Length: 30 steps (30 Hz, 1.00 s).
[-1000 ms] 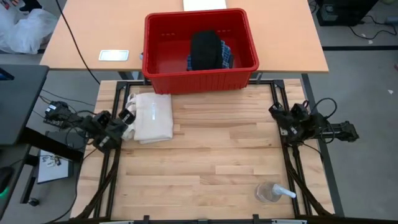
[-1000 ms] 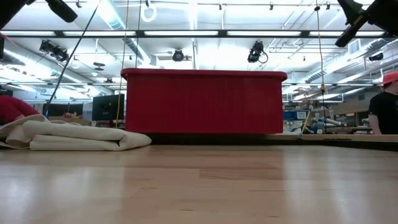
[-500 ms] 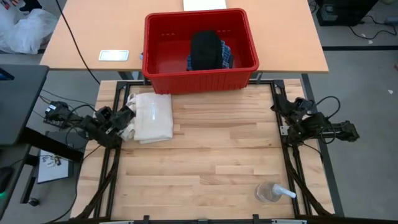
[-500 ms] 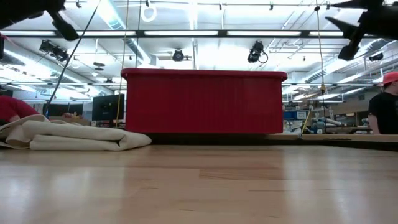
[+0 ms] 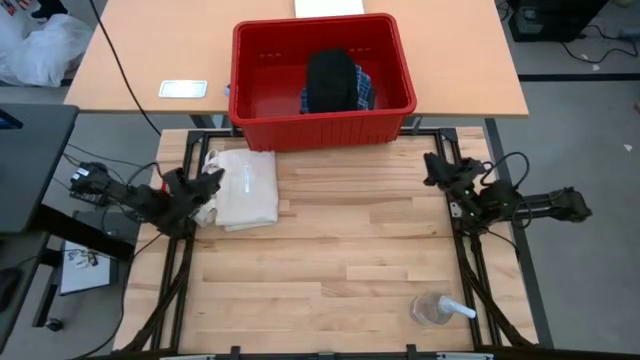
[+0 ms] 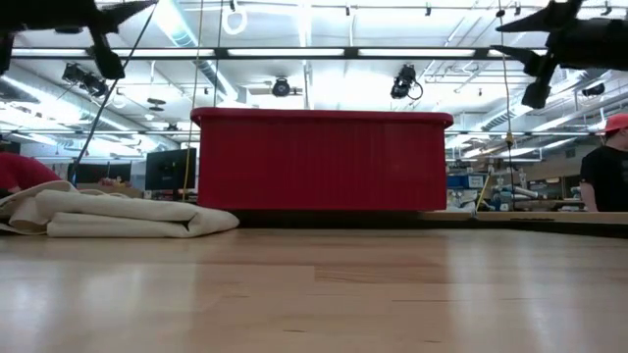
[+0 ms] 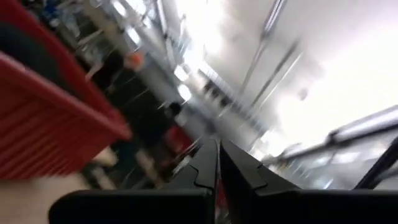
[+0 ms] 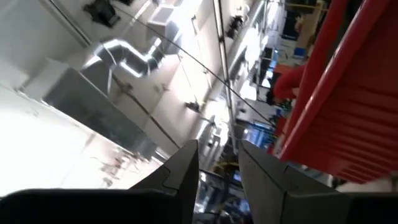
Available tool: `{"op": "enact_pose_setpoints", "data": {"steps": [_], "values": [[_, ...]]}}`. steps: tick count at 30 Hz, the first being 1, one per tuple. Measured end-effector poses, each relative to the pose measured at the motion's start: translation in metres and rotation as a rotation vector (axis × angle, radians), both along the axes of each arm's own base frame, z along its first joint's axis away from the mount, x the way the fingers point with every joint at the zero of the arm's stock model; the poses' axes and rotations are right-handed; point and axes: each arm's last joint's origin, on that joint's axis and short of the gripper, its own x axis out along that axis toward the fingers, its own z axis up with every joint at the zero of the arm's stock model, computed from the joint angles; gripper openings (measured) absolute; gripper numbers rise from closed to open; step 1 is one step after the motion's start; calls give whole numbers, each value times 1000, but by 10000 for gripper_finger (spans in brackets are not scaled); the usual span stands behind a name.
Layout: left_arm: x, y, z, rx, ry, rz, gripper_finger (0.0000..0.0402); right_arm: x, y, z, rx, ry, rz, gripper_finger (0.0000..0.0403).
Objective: Fold laundry
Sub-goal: Remove the black shorts from the red laundry bin
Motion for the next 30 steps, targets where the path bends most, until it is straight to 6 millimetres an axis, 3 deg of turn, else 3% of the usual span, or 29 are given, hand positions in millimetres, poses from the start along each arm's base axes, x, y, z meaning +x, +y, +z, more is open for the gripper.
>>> {"op": "enact_pose_setpoints", "data": {"steps": [7, 11, 19, 26, 30], "values": [[25, -5, 4, -115, 418, -51, 25, 20, 2, 18, -48, 97, 32, 123], [33, -4, 13, -126, 552, -55, 25, 29, 3, 34, -138, 156, 16, 123], [55, 11, 35, -139, 571, -46, 25, 47, 4, 68, -263, 322, 12, 123], [87, 40, 38, -173, 482, -187, 26, 62, 3, 81, -286, 439, 35, 123], [104, 52, 42, -120, 390, -232, 53, 68, 1, 87, -306, 446, 57, 123]]}}
